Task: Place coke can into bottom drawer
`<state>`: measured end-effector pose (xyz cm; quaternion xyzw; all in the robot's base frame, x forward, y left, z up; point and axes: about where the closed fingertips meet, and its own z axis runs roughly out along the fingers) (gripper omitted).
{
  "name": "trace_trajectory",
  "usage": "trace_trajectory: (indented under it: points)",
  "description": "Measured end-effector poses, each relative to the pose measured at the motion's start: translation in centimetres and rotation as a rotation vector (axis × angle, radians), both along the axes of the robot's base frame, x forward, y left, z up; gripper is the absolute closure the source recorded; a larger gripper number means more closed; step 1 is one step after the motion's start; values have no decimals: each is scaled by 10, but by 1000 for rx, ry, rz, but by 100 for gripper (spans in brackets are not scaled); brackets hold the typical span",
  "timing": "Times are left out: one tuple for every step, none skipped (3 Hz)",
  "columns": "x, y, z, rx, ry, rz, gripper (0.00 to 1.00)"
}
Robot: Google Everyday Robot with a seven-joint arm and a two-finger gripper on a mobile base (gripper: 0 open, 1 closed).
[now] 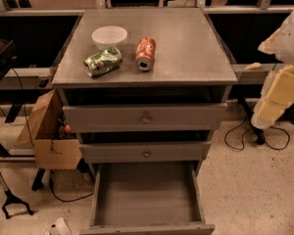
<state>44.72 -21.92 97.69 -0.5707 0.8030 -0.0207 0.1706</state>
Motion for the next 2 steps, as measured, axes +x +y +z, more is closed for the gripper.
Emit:
trace_trajectory:
  points:
    - [31, 14, -3, 93, -13, -115, 0]
    - [74, 41, -12, 206, -20, -228, 0]
